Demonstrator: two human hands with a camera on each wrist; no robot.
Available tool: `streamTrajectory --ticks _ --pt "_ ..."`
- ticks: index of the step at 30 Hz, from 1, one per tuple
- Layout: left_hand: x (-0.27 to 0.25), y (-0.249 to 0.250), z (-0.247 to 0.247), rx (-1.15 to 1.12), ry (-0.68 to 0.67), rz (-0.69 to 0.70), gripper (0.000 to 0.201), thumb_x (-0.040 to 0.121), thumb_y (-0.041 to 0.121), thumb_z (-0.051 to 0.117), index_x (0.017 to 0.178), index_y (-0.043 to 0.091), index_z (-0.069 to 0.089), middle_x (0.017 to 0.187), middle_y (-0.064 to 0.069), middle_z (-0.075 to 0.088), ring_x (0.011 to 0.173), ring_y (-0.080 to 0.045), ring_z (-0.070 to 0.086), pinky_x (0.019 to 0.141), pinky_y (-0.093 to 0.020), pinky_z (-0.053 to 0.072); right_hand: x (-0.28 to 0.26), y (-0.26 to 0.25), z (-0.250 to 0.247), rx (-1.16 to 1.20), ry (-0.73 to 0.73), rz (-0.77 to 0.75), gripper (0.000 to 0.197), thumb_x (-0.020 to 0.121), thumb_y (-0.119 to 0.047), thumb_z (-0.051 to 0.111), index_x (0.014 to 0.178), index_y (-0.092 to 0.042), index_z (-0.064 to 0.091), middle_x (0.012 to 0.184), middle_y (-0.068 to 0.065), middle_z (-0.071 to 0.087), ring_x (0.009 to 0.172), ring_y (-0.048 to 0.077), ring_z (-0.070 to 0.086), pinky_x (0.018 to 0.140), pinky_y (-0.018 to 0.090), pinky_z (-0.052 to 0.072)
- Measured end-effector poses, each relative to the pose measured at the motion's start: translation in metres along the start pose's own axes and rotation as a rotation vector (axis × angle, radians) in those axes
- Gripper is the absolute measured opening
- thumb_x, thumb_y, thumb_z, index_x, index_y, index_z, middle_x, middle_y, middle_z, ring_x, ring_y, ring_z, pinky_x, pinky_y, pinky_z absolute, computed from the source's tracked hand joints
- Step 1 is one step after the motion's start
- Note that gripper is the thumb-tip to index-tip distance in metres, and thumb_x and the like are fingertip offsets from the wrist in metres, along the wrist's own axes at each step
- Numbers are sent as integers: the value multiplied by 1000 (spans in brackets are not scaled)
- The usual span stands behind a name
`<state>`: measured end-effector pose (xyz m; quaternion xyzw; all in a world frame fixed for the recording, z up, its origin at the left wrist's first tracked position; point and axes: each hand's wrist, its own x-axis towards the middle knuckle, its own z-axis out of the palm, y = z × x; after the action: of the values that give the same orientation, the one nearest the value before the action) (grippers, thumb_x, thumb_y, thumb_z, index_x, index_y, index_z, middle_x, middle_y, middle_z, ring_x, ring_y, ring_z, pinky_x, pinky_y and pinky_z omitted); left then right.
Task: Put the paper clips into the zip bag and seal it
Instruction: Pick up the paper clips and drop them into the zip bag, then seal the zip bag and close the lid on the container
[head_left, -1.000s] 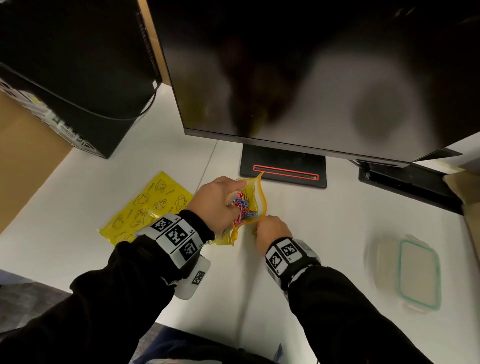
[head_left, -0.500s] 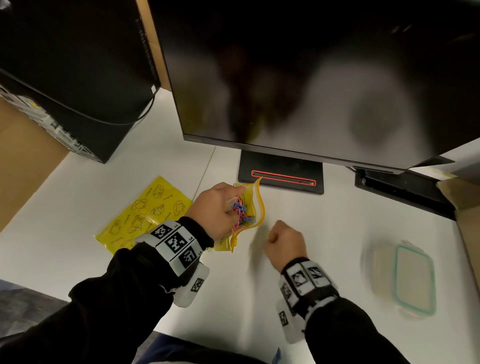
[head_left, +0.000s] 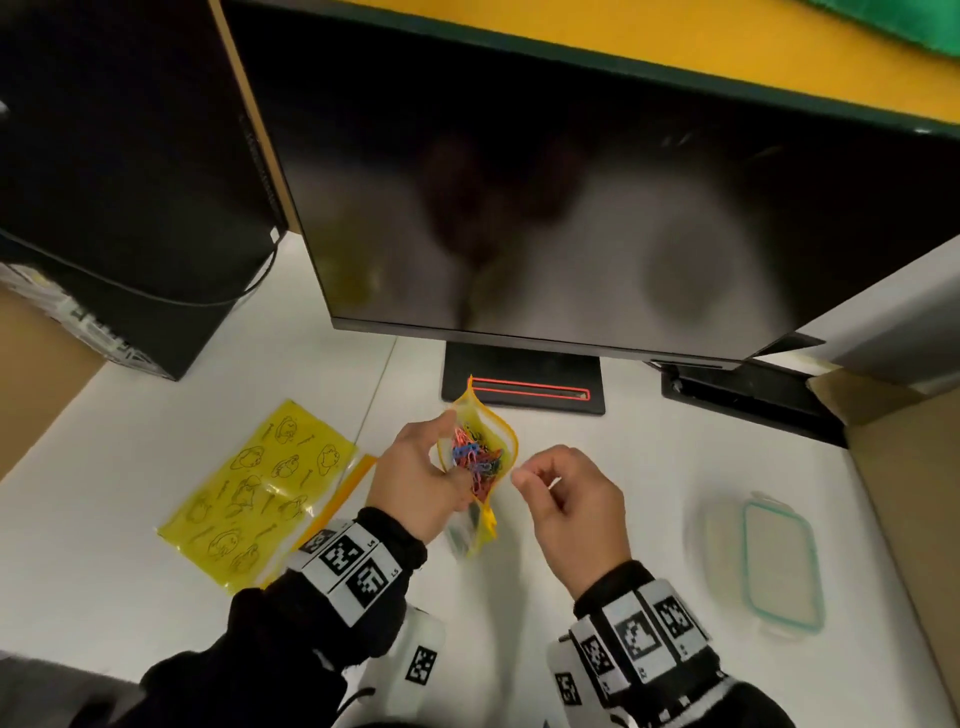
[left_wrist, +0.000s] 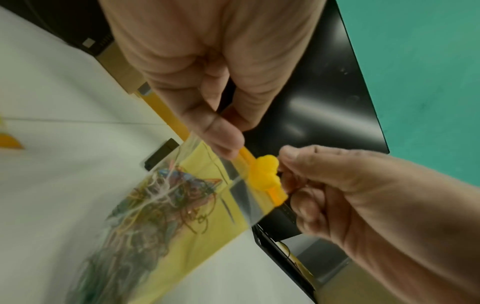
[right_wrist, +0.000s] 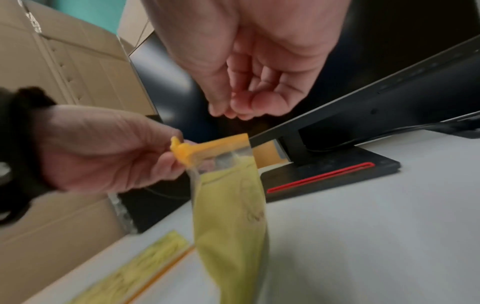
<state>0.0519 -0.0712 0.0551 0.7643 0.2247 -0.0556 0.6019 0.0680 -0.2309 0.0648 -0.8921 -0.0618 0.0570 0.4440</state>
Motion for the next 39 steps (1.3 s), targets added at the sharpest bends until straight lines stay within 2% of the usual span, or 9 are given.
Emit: streamTrajectory --ticks 3,6,9,11,14,20,28,33,39 --pt "-5 -4 6 -7 -13 17 58 76 4 62 129 24 47 125 -2 53 79 -25 69 83 -37 56 -27 12 4 -122 -184 92 36 62 -57 67 73 -25 55 69 -6 57 54 6 45 55 26 43" --pt "-8 -4 10 -4 -70 29 56 77 6 65 128 23 49 127 -4 50 77 -20 70 85 -42 55 -32 27 15 -242 -209 54 17 76 -36 64 78 -22 56 73 -2 61 59 15 49 60 28 43" --pt "-9 -2 11 119 -128 114 56 77 9 66 128 23 49 127 2 45 71 -6 67 80 -18 51 -30 36 11 -226 -135 51 5 83 -21 57 79 -18 58 67 -4 56 57 16 44 61 30 42" --pt "-10 2 9 443 -124 318 56 77 21 66 129 30 48 125 5 40 83 -7 59 78 -10 44 -32 42 4 -227 -122 20 6 82 -17 54 80 -18 60 71 0 61 61 18 47 62 31 43" --pt "-9 3 11 904 -156 705 43 72 47 58 115 47 53 120 10 50 101 -16 45 86 -32 41 -37 50 -7 -242 -178 -71 12 81 -16 50 82 -16 62 78 5 65 71 23 58 65 33 46" --pt "-15 0 29 1056 -353 1058 22 79 57 47 79 40 61 77 22 64 86 -1 57 105 -45 18 -57 60 -18 -101 -89 -57 11 81 -21 55 77 -21 66 70 -5 66 62 5 52 59 13 39" --pt "-19 -6 37 1037 -264 1051 16 84 49 47 81 36 56 78 19 61 82 -12 54 87 -35 27 -66 68 -26 -111 -61 -73 9 84 -25 53 77 -24 59 66 -16 53 63 4 49 60 17 40" --pt "14 -7 16 1114 -210 847 19 84 44 35 86 33 51 86 16 63 97 -11 54 110 -47 15 -45 78 -40 18 41 157 25 84 -17 62 63 -30 56 53 -18 53 51 6 44 53 20 37" --pt "32 -7 -2 1083 -311 594 39 81 49 12 93 28 43 73 8 60 75 -15 59 116 -39 16 -18 89 -41 123 92 322 26 84 -15 60 61 -27 56 57 3 50 52 21 45 61 34 49"
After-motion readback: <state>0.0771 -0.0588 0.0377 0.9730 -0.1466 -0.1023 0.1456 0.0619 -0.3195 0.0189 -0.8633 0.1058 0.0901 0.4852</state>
